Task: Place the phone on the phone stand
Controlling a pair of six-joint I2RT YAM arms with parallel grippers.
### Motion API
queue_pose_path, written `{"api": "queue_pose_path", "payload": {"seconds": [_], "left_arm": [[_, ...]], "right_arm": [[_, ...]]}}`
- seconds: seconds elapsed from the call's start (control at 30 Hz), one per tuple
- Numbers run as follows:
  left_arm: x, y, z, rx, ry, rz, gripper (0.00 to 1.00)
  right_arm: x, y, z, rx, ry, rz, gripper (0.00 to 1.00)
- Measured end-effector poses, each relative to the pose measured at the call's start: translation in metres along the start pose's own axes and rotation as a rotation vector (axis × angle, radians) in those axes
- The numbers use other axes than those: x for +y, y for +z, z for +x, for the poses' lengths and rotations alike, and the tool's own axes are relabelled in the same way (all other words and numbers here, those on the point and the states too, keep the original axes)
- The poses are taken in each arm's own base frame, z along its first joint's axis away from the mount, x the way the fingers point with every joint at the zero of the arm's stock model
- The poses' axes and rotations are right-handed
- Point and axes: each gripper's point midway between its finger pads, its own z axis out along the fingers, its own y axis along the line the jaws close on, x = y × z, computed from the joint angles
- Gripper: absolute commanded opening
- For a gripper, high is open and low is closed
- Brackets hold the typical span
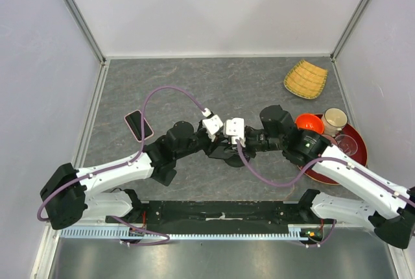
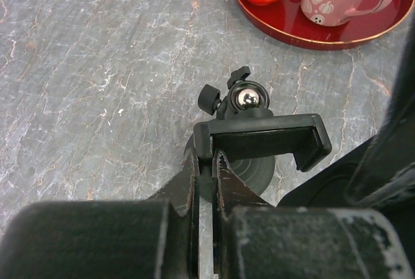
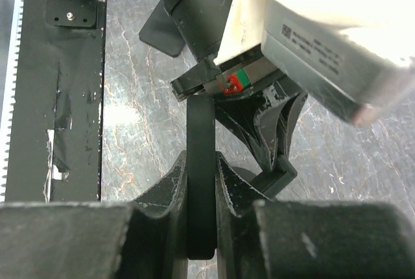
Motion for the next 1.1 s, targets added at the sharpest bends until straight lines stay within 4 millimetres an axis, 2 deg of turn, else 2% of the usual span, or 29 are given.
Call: {"api": "queue_pose_path", "payload": {"seconds": [0.3, 0.67, 0.8, 1.1], "left_arm": [[-0.004, -0.003, 0.0, 0.005, 0.028, 0.045, 0.02], [-0.008, -0.007, 0.002, 0.022, 0.037, 0.075, 0.02], [-0.009, -0.013, 0.001, 0.028, 0.053, 0.084, 0.02], [-0.01, -0.015, 0.0, 0.026, 0.073, 0.09, 0.02]], "right_arm": [[-0.002, 0.021, 0.009, 0.052, -0.066, -0.108, 0.0], [-0.005, 0.021, 0.01, 0.068, -0.14, -0.208, 0.0], [-0.01, 0.017, 0.016, 0.088, -0.133, -0.193, 0.0], [-0.011, 0.016, 0.016, 0.091, -0.095, -0.18, 0.0]]}}
